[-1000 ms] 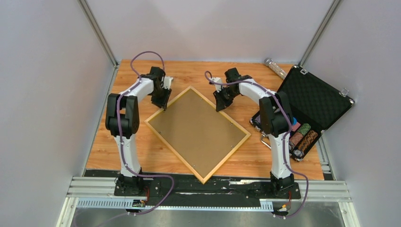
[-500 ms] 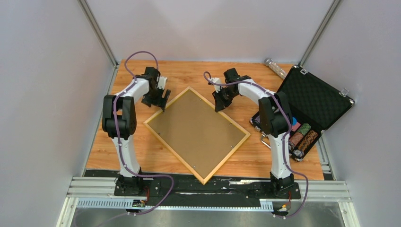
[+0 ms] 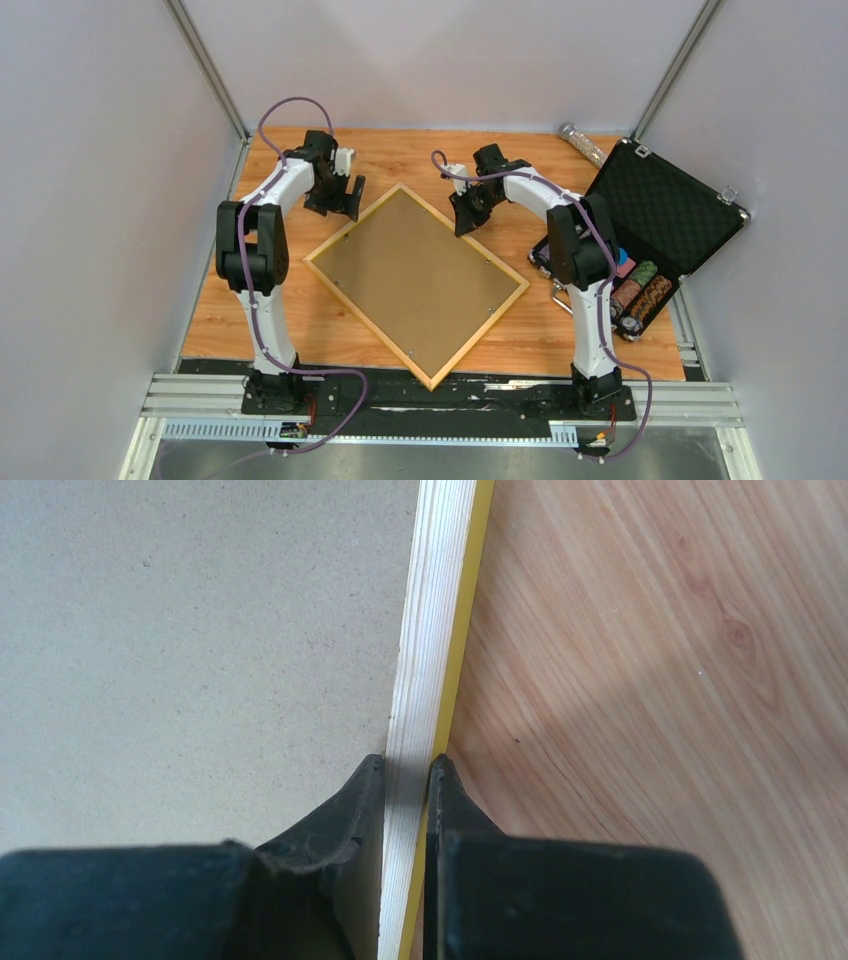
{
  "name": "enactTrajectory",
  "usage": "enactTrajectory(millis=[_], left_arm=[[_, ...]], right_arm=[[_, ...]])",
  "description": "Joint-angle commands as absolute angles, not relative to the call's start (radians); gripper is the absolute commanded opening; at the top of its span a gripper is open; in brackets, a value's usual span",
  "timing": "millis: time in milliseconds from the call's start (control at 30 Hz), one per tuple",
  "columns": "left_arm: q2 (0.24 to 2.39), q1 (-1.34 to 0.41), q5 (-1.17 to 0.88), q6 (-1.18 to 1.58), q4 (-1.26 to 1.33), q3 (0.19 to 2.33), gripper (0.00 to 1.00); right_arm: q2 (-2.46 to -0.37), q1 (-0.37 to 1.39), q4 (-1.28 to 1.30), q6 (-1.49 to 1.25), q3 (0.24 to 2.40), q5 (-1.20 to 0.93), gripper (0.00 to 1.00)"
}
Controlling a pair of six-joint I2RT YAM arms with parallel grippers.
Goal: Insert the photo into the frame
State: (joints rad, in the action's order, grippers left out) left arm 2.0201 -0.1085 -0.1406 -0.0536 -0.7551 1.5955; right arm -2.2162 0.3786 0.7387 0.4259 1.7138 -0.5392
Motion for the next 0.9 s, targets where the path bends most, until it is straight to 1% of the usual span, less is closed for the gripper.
enactTrajectory(millis=[0, 167, 333, 567, 867], left_arm=[[2.002, -0.106, -0.162, -0.043, -0.746, 1.599, 0.95], [1.976, -0.106, -0.135, -0.071, -0.74, 1.532, 0.95], [1.948, -0.106, -0.062, -0.109, -0.732, 1.493, 0.95], [1.933, -0.101, -0.069, -0.109, -0.739, 1.493, 0.9], [1.953, -0.084, -0.068, -0.106, -0.742, 1.513, 0.88]], right_arm=[[-2.233, 0.382, 0.802, 0.442, 1.688, -0.508, 0.02], [-2.235, 0.382, 0.801, 0.44, 1.686, -0.508, 0.02], [-2.235, 0.382, 0.799, 0.44, 1.68, -0.508, 0.02], [-2.24, 0.382, 0.796, 0.441, 1.675, -0.506, 0.02], [-2.239, 0.382, 0.792, 0.443, 1.668, -0.506, 0.02]])
